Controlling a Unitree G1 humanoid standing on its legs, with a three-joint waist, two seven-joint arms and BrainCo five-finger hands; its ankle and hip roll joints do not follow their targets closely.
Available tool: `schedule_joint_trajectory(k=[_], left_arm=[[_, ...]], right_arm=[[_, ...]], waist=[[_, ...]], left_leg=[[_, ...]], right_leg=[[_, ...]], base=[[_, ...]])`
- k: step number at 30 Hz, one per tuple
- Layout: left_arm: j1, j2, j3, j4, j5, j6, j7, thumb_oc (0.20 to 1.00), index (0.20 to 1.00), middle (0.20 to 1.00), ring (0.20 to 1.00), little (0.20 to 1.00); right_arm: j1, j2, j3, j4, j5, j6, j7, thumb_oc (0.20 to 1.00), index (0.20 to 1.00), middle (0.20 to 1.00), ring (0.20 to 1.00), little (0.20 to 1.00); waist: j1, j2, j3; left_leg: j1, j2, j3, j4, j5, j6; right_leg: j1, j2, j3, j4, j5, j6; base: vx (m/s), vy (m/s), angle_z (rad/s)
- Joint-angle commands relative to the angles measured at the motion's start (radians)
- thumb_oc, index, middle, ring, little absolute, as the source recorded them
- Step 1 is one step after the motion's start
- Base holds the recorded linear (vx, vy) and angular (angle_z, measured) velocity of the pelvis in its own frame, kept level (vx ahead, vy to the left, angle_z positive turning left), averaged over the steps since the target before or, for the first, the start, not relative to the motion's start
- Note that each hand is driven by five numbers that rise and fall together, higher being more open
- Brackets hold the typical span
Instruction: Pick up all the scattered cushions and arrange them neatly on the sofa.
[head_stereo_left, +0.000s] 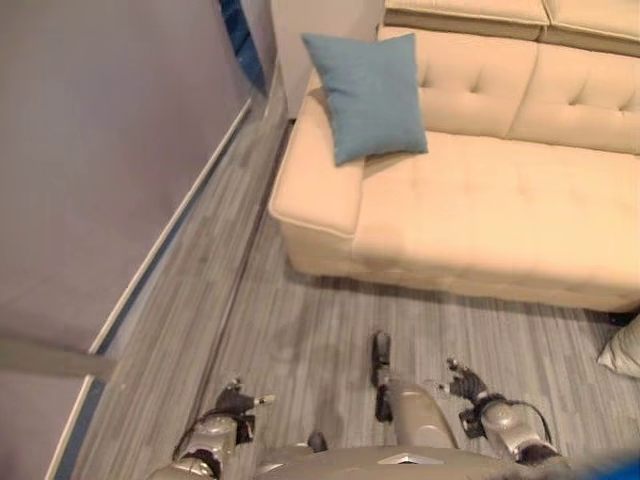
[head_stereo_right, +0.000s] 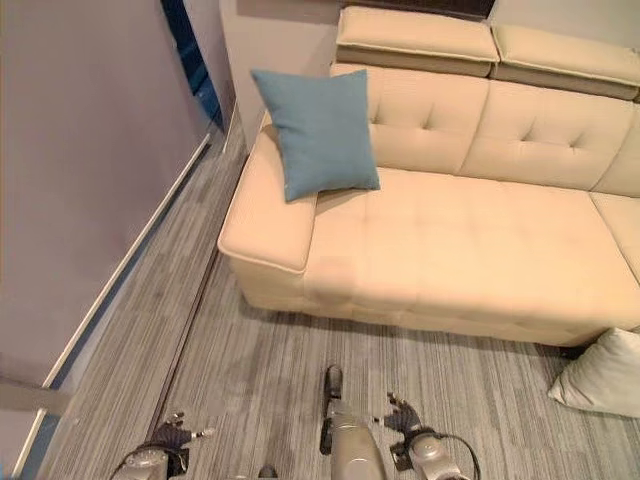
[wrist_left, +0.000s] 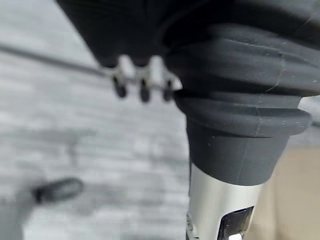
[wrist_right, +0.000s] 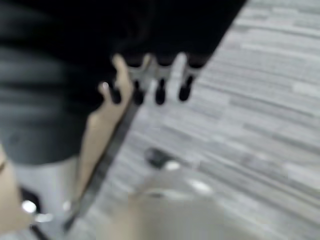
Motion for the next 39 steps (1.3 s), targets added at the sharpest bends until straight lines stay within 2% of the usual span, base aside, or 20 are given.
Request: schedule_joint_trajectory(k=[1,2,3,4,6,7,9,10,12,13,14,15,19,21,23,24,26,28,33,39], left_arm=[[-0.048,0.033,-0.012,-0.028,0.008,-0.026,-0.016,1.0,1.0,1.0,1.0,1.0],[-0.052,0.035,-0.022,-0.04,-0.005,-0.026,-0.012,1.0,1.0,1.0,1.0,1.0],[-0.052,0.036,-0.022,-0.04,-0.005,-0.026,-0.012,1.0,1.0,1.0,1.0,1.0],[-0.066,0.037,-0.031,-0.057,-0.028,-0.029,-0.014,1.0,1.0,1.0,1.0,1.0],[-0.075,0.035,-0.032,-0.057,-0.034,-0.026,-0.011,1.0,1.0,1.0,1.0,1.0],[-0.08,0.03,-0.033,-0.052,-0.044,-0.021,-0.005,1.0,1.0,1.0,1.0,1.0],[-0.072,0.027,-0.037,-0.05,-0.039,-0.021,-0.008,1.0,1.0,1.0,1.0,1.0],[-0.066,0.026,-0.038,-0.046,-0.036,-0.02,-0.009,1.0,1.0,1.0,1.0,1.0],[-0.051,0.024,-0.028,-0.041,-0.036,-0.021,-0.005,1.0,1.0,1.0,1.0,1.0],[-0.051,0.024,-0.028,-0.041,-0.036,-0.021,-0.005,1.0,1.0,1.0,1.0,1.0],[-0.042,0.025,-0.019,-0.033,-0.041,-0.022,-0.003,1.0,1.0,1.0,1.0,1.0],[-0.03,0.027,-0.008,-0.011,-0.043,-0.021,-0.005,1.0,1.0,1.0,1.0,1.0],[-0.012,0.03,-0.002,-0.006,-0.036,-0.02,-0.007,1.0,1.0,1.0,1.0,1.0],[-0.015,0.038,0.009,-0.006,-0.042,-0.019,-0.002,1.0,1.0,1.0,1.0,1.0],[-0.025,0.058,0.012,-0.011,-0.044,-0.021,0.01,1.0,1.0,1.0,1.0,1.0],[-0.031,0.065,0.013,-0.017,-0.045,-0.023,0.014,1.0,1.0,1.0,1.0,1.0],[-0.037,0.071,0.015,-0.021,-0.046,-0.024,0.016,1.0,1.0,1.0,1.0,1.0],[-0.049,0.079,0.015,-0.036,-0.043,-0.031,0.018,1.0,1.0,1.0,1.0,1.0],[-0.06,0.085,0.019,-0.071,-0.047,-0.041,0.021,1.0,1.0,1.0,1.0,1.0],[-0.045,0.063,0.01,-0.117,-0.041,-0.052,0.03,1.0,1.0,1.0,1.0,1.0]], right_arm=[[-0.058,-0.033,0.001,-0.007,0.018,-0.028,0.004,1.0,1.0,1.0,1.0,1.0],[-0.055,-0.036,-0.004,-0.005,0.033,-0.033,-0.002,1.0,1.0,1.0,1.0,1.0],[-0.055,-0.036,-0.004,-0.005,0.033,-0.033,-0.002,1.0,1.0,1.0,1.0,1.0],[-0.049,-0.041,-0.006,-0.007,0.053,-0.035,-0.004,1.0,1.0,1.0,1.0,1.0],[-0.053,-0.04,-0.003,-0.004,0.057,-0.034,-0.005,1.0,1.0,1.0,1.0,1.0],[-0.05,-0.034,-0.004,0.011,0.069,-0.03,-0.006,1.0,1.0,1.0,1.0,1.0],[-0.05,-0.034,-0.007,0.012,0.078,-0.031,-0.005,1.0,1.0,1.0,1.0,1.0],[-0.049,-0.037,-0.006,0.008,0.077,-0.033,-0.008,1.0,1.0,1.0,1.0,1.0],[-0.045,-0.036,-0.001,0.0,0.068,-0.035,-0.011,1.0,1.0,1.0,1.0,1.0],[-0.045,-0.036,-0.001,0.0,0.068,-0.035,-0.011,1.0,1.0,1.0,1.0,1.0],[-0.042,-0.035,0.003,-0.001,0.065,-0.035,-0.011,1.0,1.0,1.0,1.0,1.0],[-0.043,-0.033,-0.003,0.004,0.062,-0.035,-0.007,1.0,1.0,1.0,1.0,1.0],[-0.052,-0.022,-0.005,-0.013,0.051,-0.039,-0.016,1.0,1.0,1.0,1.0,1.0],[-0.072,-0.018,0.0,-0.036,0.044,-0.04,-0.017,1.0,1.0,1.0,1.0,1.0],[-0.095,-0.016,0.008,-0.066,0.042,-0.045,-0.02,1.0,1.0,1.0,1.0,1.0],[-0.097,-0.017,0.008,-0.074,0.04,-0.044,-0.021,1.0,1.0,1.0,1.0,1.0],[-0.099,-0.019,0.007,-0.085,0.039,-0.042,-0.02,1.0,1.0,1.0,1.0,1.0],[-0.103,-0.025,0.001,-0.085,0.036,-0.043,-0.021,1.0,1.0,1.0,1.0,1.0],[-0.101,-0.028,-0.001,-0.11,0.03,-0.042,-0.02,1.0,1.0,1.0,1.0,1.0],[-0.074,-0.048,-0.01,-0.13,0.018,-0.048,-0.028,1.0,1.0,1.0,1.0,1.0]], waist=[[0.014,-0.038,0.022],[0.012,-0.044,0.032],[0.01,-0.046,0.029],[0.039,-0.074,0.059],[0.046,-0.082,0.067],[0.061,-0.09,0.068],[0.072,-0.085,0.061],[0.08,-0.076,0.063],[0.097,-0.06,0.055],[0.097,-0.061,0.057],[0.108,-0.051,0.052],[0.106,-0.052,0.043],[0.111,-0.06,0.028],[0.12,-0.054,0.031],[0.117,-0.047,0.044],[0.114,-0.042,0.045],[0.112,-0.04,0.043],[0.104,-0.037,0.032],[0.081,-0.048,0.038],[0.082,-0.048,0.02]], left_leg=[[-0.153,-0.027,-0.036,0.277,0.212,-0.099],[-0.192,0.01,-0.017,0.375,0.261,-0.125],[-0.195,0.008,-0.018,0.373,0.263,-0.125],[-0.292,0.011,-0.029,0.532,0.302,-0.132],[-0.326,0.013,-0.022,0.576,0.29,-0.126],[-0.391,0.022,-0.001,0.517,0.261,-0.103],[-0.414,0.011,0.0,0.396,0.236,-0.085],[-0.418,0.021,0.004,0.26,0.237,-0.078],[-0.425,0.018,-0.051,0.103,0.298,-0.078],[-0.418,0.016,-0.051,0.097,0.3,-0.078],[-0.438,0.019,-0.088,0.045,0.348,-0.085],[-0.421,0.014,-0.087,0.033,0.336,-0.083],[-0.392,-0.005,-0.063,0.045,0.309,-0.059],[-0.373,-0.009,-0.039,0.049,0.279,-0.037],[-0.334,-0.011,-0.013,0.049,0.249,-0.013],[-0.32,-0.009,-0.009,0.045,0.241,-0.01],[-0.306,-0.01,-0.005,0.037,0.235,-0.01],[-0.273,-0.009,0.009,0.005,0.223,-0.018],[-0.228,-0.014,-0.009,0.002,0.201,-0.029],[-0.21,-0.005,-0.017,-0.015,0.205,-0.044]], right_leg=[[0.184,0.012,0.003,-0.109,-0.012,0.038],[0.218,0.018,-0.003,-0.12,-0.023,0.018],[0.215,0.016,-0.004,-0.12,-0.023,0.018],[0.268,0.01,-0.005,-0.135,-0.045,-0.011],[0.284,0.014,-0.005,-0.136,-0.057,-0.019],[0.321,0.014,-0.004,-0.155,-0.079,-0.018],[0.343,0.022,0.0,-0.17,-0.097,-0.007],[0.363,0.03,0.005,-0.179,-0.112,0.003],[0.382,0.048,0.021,-0.182,-0.128,0.009],[0.386,0.046,0.021,-0.183,-0.129,0.009],[0.4,0.06,0.036,-0.183,-0.143,0.009],[0.423,0.052,0.049,-0.164,-0.171,0.015],[0.399,0.014,0.038,-0.071,-0.182,0.04],[0.343,-0.014,0.033,0.035,-0.172,0.064],[0.267,-0.042,0.036,0.157,-0.124,0.091],[0.244,-0.054,0.02,0.17,-0.112,0.09],[0.236,-0.069,-0.003,0.152,-0.104,0.09],[0.226,-0.096,-0.047,0.028,-0.079,0.091],[0.194,-0.101,0.017,-0.074,-0.024,0.111],[0.248,-0.089,-0.005,-0.115,-0.034,0.1]], base=[[0.28,-0.198,0.31],[0.16,-0.137,0.31],[0.2,-0.226,0.33],[0.18,-0.21,0.21],[0.21,-0.166,0.06],[0.26,-0.066,-0.03],[0.34,-0.014,-0.12],[0.34,0.066,0.04],[0.28,0.071,-0.02],[0.22,0.056,-0.1],[0.31,0.108,-0.32],[0.3,0.109,-0.56],[0.23,0.173,-0.58],[0.1,0.159,-0.17],[0.16,0.196,-0.65],[0.16,0.136,-0.74],[0.08,0.035,-0.19],[0.16,-0.017,-0.05],[0.13,-0.044,-0.05],[0.07,-0.089,0.1]])
